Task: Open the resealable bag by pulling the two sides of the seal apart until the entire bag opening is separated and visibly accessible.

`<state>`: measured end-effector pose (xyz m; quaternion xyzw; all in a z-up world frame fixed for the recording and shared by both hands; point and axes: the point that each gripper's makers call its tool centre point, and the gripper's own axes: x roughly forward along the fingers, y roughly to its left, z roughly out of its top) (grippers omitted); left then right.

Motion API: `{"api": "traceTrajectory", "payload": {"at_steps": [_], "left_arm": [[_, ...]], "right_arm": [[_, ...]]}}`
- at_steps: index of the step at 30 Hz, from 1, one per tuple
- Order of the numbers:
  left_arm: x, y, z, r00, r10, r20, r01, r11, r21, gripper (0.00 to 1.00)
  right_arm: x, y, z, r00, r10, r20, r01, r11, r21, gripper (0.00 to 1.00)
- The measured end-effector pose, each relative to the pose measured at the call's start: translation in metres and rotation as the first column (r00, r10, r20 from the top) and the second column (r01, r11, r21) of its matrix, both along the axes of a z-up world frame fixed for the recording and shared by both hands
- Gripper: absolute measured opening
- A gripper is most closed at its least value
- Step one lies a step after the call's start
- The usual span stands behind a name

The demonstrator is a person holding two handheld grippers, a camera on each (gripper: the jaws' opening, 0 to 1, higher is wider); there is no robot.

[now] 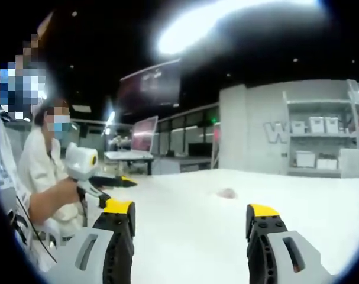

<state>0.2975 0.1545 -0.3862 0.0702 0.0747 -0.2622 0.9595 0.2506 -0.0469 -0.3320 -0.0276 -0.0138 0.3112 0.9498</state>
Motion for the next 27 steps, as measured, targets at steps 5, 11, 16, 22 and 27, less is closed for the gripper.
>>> {"api": "traceTrajectory", "payload": {"at_steps": [5,11,16,22,27], "left_arm": [[0.006,-0.006,0.001,1.0,-0.016,-0.01,0.016,1.0,-0.013,0.91],[0.009,-0.007,0.002,1.0,-0.017,-0.017,0.017,1.0,-0.012,0.91],[0.01,-0.003,0.003,1.0,0.001,-0.025,-0.002,1.0,-0.012,0.91],[0.01,-0.003,-0.001,0.999,0.013,-0.053,-0.014,1.0,-0.022,0.91],[0.011,0.0,0.0,0.997,0.032,-0.065,-0.034,0.999,-0.031,0.92]], "right_arm": [[0.007,-0.007,0.001,1.0,-0.025,0.0,0.025,0.999,-0.037,0.76],[0.012,-0.007,0.0,1.0,-0.031,0.002,0.031,0.998,-0.051,0.75],[0.018,-0.011,-0.002,0.999,-0.054,0.002,0.054,0.996,-0.072,0.74],[0.027,-0.016,-0.006,0.998,-0.069,-0.01,0.068,0.992,-0.105,0.68],[0.035,-0.024,-0.012,0.994,-0.098,-0.05,0.092,0.99,-0.106,0.71]]}}
